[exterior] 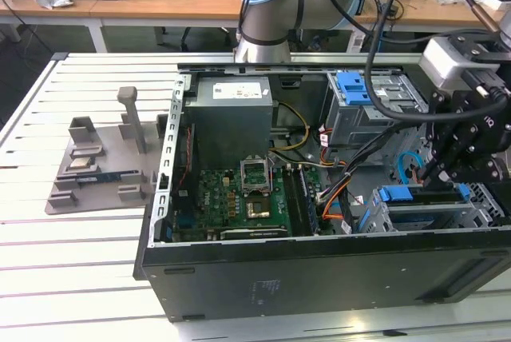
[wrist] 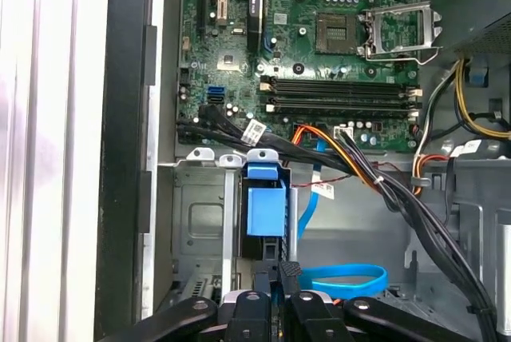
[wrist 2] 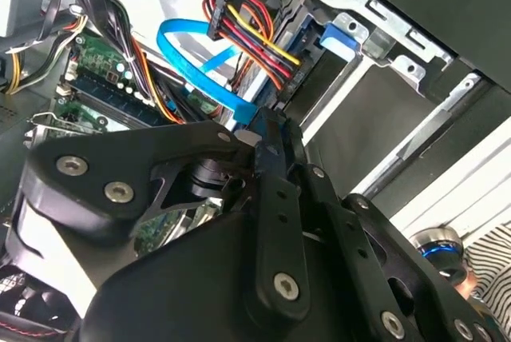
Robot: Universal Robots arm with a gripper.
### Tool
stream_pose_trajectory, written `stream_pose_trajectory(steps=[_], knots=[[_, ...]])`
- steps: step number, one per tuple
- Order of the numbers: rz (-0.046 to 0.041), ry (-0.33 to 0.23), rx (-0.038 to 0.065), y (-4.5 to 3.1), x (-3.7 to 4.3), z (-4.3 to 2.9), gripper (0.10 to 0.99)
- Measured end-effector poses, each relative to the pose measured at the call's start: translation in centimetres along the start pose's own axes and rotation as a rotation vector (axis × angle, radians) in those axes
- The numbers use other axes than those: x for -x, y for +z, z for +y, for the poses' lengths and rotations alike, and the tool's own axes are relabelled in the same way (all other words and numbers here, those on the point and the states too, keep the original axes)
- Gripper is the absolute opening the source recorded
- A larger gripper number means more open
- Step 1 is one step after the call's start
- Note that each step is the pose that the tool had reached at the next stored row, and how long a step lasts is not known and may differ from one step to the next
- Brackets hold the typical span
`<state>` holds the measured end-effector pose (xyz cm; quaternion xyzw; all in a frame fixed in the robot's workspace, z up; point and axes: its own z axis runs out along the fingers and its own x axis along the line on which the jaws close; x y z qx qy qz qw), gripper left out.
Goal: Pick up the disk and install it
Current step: 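Insert the second disk wire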
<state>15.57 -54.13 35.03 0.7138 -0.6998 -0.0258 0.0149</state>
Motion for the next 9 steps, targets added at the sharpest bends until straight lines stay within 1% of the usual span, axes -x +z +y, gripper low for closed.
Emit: stream_pose_trajectory(steps=[2,4,9], knots=[[-0.0027,0.0,0.0,0.12,0.04,-0.06,0.161],[-0.0089,-0.001,0.0,0.28,0.08,-0.13,0.161],[-0.0137,-0.001,0.0,0.52,0.09,-0.2,0.161]])
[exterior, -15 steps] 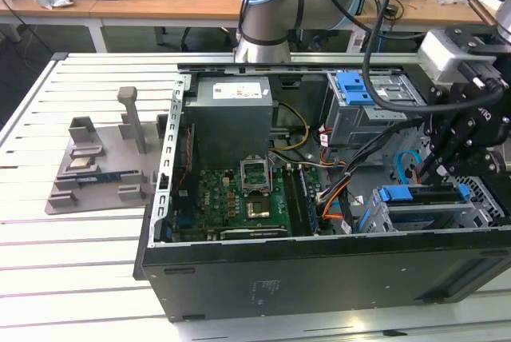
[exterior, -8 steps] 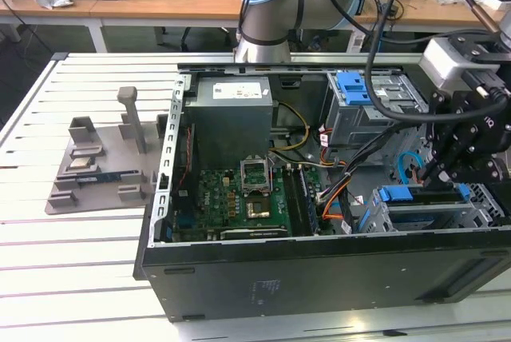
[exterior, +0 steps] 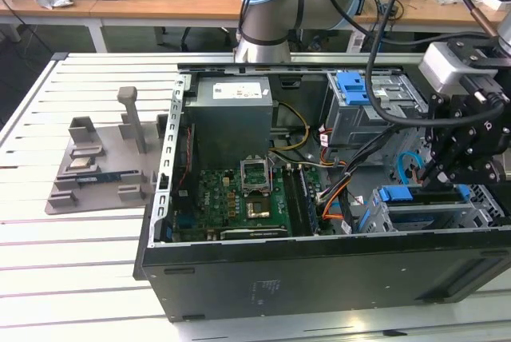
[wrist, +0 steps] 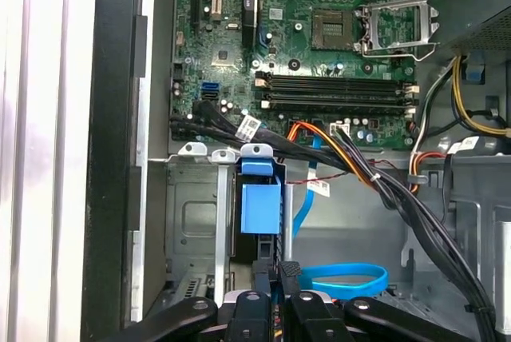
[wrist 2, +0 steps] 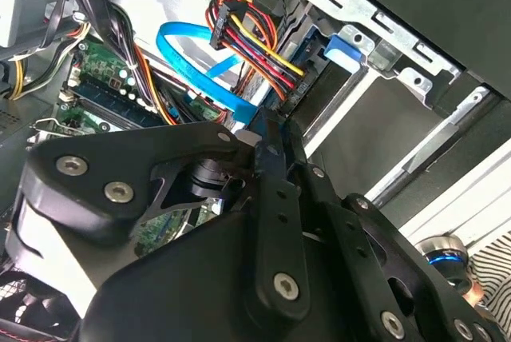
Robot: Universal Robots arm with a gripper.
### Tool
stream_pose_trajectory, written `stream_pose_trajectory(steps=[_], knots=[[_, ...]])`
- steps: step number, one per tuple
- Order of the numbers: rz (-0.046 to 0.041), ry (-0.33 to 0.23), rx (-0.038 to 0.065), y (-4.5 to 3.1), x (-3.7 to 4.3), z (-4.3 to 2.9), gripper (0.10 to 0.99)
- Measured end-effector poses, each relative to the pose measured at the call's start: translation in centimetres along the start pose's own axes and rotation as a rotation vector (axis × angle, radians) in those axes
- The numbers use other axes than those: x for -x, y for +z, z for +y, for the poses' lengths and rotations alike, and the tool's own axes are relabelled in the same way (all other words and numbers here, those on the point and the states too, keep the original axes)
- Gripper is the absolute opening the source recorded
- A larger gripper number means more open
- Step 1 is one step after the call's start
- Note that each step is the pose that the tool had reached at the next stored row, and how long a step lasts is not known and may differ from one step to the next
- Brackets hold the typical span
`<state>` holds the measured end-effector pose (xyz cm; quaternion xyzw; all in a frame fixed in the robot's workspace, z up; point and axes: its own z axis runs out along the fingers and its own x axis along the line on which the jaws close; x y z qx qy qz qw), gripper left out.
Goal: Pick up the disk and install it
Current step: 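Insert the second disk wire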
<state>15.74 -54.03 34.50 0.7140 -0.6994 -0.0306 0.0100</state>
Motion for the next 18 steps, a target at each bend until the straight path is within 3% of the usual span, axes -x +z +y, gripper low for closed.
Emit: stream_pose_trajectory(steps=[3,7,13,18], knots=[[-0.0003,0.0,0.0,0.08,0.0,0.52,0.161],[0.0002,0.0,0.0,0.28,0.0,0.51,0.161],[-0.0102,0.0,0.0,0.29,-0.02,-0.04,0.161],[-0.0103,-0.001,0.0,0.31,-0.16,-0.09,0.161]])
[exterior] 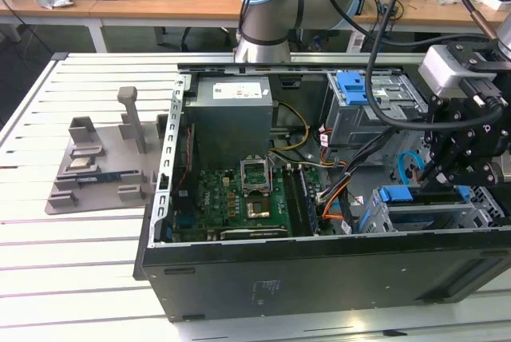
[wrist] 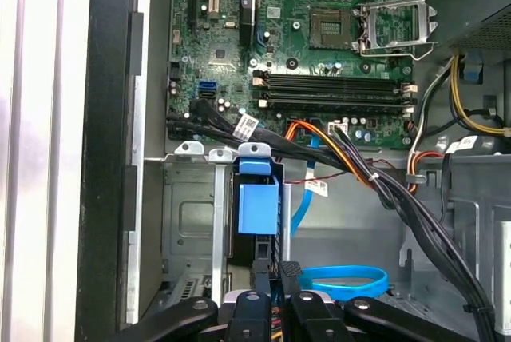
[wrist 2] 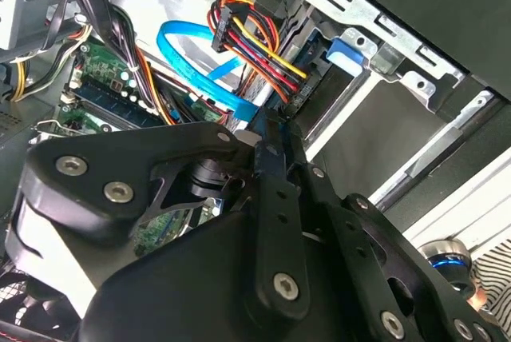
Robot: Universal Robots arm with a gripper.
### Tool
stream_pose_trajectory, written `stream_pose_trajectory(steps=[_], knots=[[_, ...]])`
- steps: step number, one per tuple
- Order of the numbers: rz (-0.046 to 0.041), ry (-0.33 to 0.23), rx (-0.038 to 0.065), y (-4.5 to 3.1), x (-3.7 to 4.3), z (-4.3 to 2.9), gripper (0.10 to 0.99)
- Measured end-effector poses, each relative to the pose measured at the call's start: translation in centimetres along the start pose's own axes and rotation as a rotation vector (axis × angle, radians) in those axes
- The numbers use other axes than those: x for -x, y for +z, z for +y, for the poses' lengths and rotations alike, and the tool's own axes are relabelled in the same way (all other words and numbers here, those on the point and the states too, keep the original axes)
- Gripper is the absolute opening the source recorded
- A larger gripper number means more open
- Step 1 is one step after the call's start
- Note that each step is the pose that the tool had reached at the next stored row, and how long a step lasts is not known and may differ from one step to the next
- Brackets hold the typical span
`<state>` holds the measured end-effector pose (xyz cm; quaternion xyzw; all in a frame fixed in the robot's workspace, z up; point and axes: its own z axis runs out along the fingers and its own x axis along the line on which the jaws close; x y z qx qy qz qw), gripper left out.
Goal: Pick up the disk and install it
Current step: 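Insert the second disk wire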
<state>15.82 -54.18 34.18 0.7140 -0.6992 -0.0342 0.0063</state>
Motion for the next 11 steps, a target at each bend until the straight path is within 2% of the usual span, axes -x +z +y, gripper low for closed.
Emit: stream_pose_trajectory(steps=[5,11], knots=[[0.001,-0.005,-0.002,-0.35,0.01,0.04,0.161],[0.0001,-0.011,-0.002,-0.25,-0.01,0.04,0.161]])
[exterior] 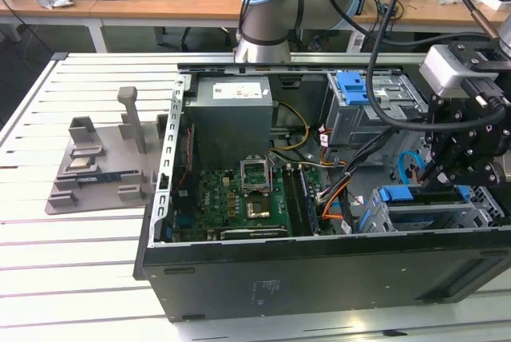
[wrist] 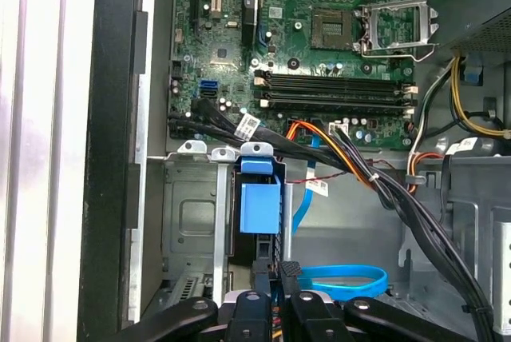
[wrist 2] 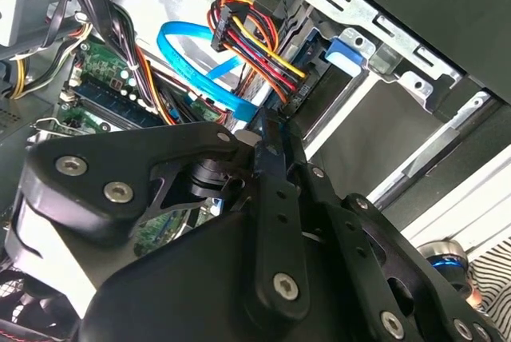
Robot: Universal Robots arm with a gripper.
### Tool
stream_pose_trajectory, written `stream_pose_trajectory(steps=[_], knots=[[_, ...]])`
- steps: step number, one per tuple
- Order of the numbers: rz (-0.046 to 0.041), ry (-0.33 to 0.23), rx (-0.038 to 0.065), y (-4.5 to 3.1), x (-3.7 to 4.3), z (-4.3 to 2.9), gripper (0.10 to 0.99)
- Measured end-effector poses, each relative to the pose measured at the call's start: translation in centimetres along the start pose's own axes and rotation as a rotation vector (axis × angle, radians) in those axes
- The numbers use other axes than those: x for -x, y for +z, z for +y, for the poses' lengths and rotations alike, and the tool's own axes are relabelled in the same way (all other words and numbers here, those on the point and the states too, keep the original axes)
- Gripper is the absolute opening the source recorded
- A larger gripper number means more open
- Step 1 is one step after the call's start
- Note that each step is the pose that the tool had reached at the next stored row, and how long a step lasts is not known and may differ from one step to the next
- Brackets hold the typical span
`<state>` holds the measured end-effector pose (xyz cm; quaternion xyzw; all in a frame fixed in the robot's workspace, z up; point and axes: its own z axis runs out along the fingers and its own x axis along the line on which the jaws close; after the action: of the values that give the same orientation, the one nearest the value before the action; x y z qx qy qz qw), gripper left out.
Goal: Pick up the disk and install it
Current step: 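Insert the second disk wire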
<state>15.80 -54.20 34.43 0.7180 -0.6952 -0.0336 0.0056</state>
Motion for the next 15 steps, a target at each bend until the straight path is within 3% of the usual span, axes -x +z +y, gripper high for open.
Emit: stream_pose_trajectory(steps=[15], knots=[[0.0001,-0.005,0.0,0.49,-0.05,-0.03,0.161]])
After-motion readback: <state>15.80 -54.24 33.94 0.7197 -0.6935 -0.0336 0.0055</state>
